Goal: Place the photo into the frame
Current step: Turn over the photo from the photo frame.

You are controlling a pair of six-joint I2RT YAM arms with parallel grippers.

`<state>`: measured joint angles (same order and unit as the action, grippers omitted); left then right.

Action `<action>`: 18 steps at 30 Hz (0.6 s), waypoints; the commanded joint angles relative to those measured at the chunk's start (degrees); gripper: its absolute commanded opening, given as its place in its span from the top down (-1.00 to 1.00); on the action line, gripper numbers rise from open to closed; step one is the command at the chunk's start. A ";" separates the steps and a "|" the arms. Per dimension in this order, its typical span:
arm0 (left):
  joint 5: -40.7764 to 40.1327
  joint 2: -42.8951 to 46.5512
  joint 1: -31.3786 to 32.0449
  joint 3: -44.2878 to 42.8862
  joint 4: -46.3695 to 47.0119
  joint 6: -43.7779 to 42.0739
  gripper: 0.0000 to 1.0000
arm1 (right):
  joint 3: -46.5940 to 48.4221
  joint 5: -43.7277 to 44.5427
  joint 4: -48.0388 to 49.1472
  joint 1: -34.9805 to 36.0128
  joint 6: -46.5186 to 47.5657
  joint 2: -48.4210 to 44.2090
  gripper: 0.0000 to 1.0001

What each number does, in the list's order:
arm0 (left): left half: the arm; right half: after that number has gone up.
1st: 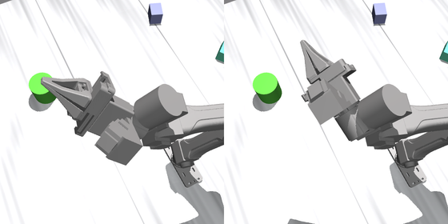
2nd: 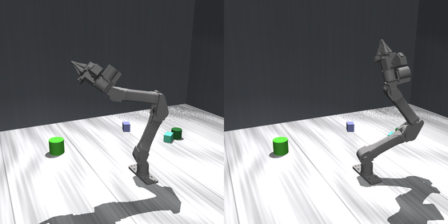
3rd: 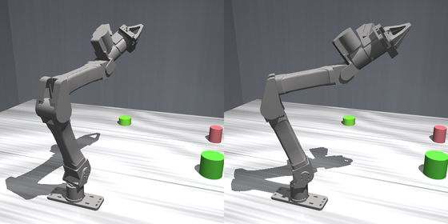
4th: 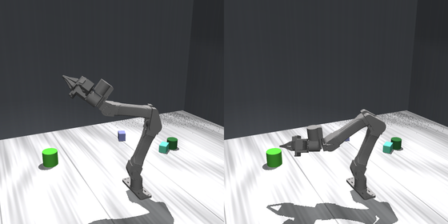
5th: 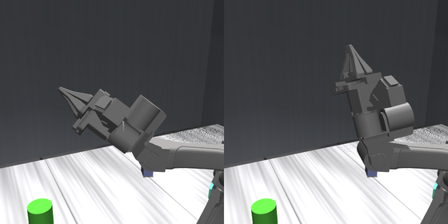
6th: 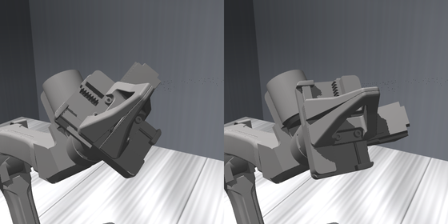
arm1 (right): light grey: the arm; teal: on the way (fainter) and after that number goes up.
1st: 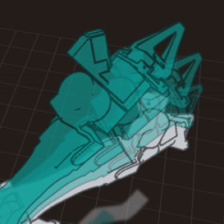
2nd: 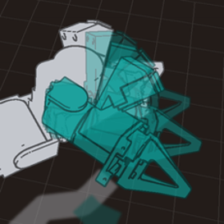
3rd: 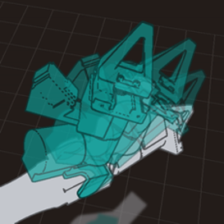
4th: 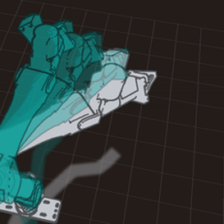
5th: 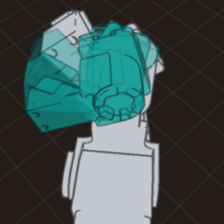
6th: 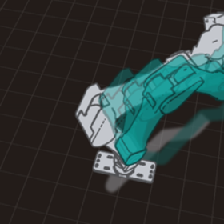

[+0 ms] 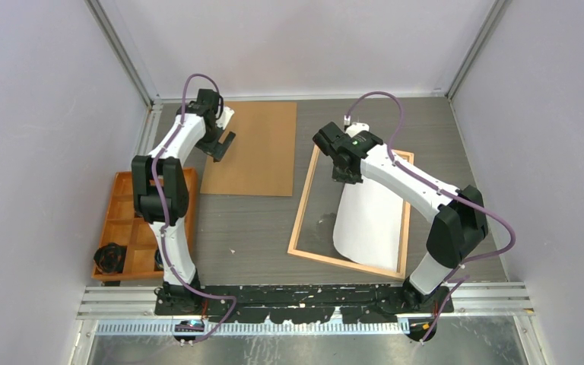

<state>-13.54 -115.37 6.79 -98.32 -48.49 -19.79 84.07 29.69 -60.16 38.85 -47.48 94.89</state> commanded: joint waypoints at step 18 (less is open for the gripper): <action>-1.05 2.45 0.25 0.50 1.16 -0.54 -1.00 | -1.18 -0.37 1.76 0.18 6.08 -0.05 0.83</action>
<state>-13.93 -115.37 6.79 -98.26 -48.49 -19.92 82.59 29.80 -59.83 38.85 -43.55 94.89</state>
